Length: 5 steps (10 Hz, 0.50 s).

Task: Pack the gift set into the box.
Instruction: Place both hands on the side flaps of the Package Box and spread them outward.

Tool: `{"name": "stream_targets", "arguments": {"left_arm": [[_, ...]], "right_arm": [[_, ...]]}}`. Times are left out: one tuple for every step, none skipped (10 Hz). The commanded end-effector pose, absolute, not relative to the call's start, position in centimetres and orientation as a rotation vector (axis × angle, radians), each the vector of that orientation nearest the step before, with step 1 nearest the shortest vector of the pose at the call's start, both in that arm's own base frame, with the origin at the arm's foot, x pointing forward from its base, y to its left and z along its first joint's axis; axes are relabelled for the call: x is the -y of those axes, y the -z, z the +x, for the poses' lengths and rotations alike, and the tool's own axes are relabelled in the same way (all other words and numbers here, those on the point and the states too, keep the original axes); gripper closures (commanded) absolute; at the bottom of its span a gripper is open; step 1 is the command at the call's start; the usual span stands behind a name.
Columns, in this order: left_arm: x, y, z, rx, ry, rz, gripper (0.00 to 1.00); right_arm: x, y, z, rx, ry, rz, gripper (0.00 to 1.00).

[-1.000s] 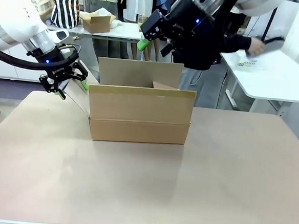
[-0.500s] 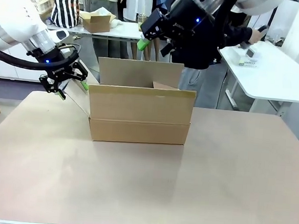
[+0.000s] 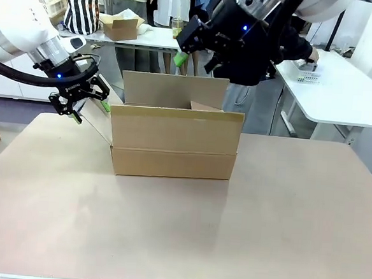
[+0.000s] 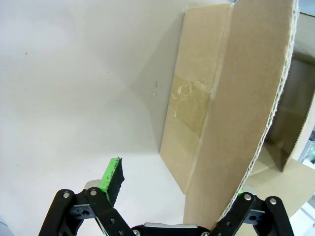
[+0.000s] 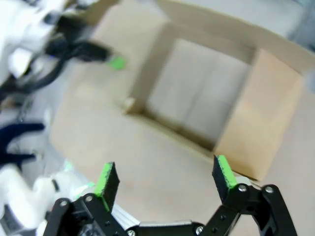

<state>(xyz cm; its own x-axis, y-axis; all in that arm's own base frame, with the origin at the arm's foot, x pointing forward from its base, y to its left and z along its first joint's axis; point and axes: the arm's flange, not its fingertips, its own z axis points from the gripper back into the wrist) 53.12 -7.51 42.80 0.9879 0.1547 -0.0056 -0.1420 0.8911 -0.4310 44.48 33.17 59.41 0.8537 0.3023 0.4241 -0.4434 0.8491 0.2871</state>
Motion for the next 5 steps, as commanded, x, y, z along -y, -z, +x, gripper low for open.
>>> {"name": "stream_targets", "arguments": {"left_arm": [[7.4, -43.1, 53.0, 0.028, -0.166, -0.428, 0.0], [7.4, -43.1, 53.0, 0.028, -0.166, -0.428, 0.0], [7.4, -43.1, 53.0, 0.028, -0.166, -0.428, 0.0], [7.4, -43.1, 53.0, 0.028, -0.166, -0.428, 0.0], [7.4, -43.1, 53.0, 0.028, -0.166, -0.428, 0.0]], "right_arm": [[-38.3, -56.6, 45.9, 0.354, -0.098, 0.032, 0.0], [-39.7, -55.1, 46.5, 0.373, -0.05, -0.111, 0.0], [-41.6, -53.6, 46.8, 0.361, -0.065, -0.159, 0.0], [-42.2, -52.8, 47.4, 0.358, -0.073, -0.14, 0.0], [-40.6, -54.2, 46.4, 0.354, -0.202, -0.062, 0.0]]}}
